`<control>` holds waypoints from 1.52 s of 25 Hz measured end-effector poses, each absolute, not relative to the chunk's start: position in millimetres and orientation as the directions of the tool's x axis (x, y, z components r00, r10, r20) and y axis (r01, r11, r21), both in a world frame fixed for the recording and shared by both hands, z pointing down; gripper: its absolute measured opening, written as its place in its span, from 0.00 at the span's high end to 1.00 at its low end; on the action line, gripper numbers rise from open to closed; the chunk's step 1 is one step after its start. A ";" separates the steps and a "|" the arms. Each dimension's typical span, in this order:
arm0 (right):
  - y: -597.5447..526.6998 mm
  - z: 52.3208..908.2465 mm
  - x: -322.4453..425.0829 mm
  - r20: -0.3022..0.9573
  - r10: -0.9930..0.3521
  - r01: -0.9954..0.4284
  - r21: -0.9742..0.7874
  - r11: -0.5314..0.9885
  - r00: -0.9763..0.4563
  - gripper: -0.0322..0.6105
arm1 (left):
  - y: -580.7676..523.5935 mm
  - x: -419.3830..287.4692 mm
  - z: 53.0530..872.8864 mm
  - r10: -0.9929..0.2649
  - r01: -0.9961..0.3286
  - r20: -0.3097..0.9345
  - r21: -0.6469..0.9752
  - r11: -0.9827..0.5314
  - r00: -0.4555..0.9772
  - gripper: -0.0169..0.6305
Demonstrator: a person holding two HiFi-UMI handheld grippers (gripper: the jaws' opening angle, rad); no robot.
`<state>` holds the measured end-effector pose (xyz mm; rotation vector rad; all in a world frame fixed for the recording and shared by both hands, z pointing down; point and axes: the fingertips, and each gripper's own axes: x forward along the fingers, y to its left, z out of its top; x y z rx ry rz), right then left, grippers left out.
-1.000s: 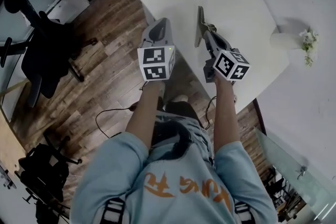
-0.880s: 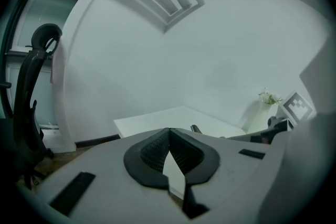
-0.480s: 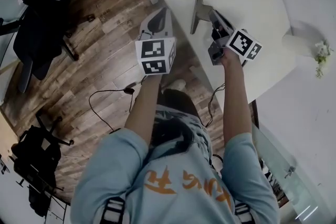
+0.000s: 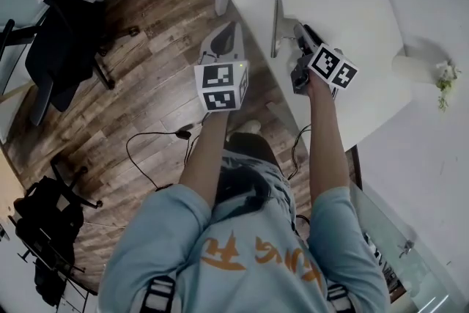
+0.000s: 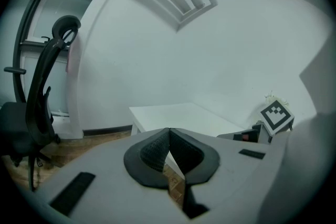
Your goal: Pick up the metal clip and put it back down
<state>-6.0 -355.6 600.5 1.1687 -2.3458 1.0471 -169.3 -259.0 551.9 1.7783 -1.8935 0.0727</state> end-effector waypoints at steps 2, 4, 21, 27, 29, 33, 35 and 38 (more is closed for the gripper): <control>-352.4 584.0 3.8 0.533 -0.608 -0.808 -0.420 0.412 -0.588 0.76 | -255.0 -169.1 545.1 -0.915 -0.937 0.403 0.322 0.135 0.006 0.94; -347.7 554.0 15.3 0.470 -0.678 -0.824 -0.365 0.433 -0.565 0.77 | -251.0 -167.0 533.3 -0.922 -0.937 0.386 0.324 0.133 0.002 0.94; -278.5 373.6 115.4 0.078 -0.926 -0.929 -0.021 0.369 -0.369 0.93 | -267.5 -95.3 412.0 -0.972 -0.965 0.155 0.221 -0.138 0.175 0.94; -277.0 378.0 104.0 0.094 -0.918 -0.922 0.006 0.387 -0.385 0.93 | -265.6 -105.8 418.0 -0.972 -0.966 0.166 0.227 -0.125 0.164 0.94; -278.1 379.4 100.6 0.097 -0.914 -0.918 0.012 0.397 -0.394 0.93 | -265.7 -108.4 420.3 -0.973 -0.966 0.169 0.229 -0.117 0.158 0.94; -280.6 381.9 94.1 0.106 -0.906 -0.910 0.018 0.414 -0.410 0.93 | -264.2 -110.5 426.0 -0.971 -0.966 0.182 0.232 -0.111 0.155 0.94; -281.9 381.8 90.7 0.107 -0.902 -0.906 0.019 0.423 -0.418 0.93 | -262.9 -111.5 426.7 -0.971 -0.967 0.181 0.229 -0.111 0.154 0.94; -283.1 384.3 84.3 0.113 -0.895 -0.900 0.016 0.436 -0.432 0.93 | -262.5 -114.4 429.4 -0.971 -0.968 0.188 0.227 -0.107 0.151 0.94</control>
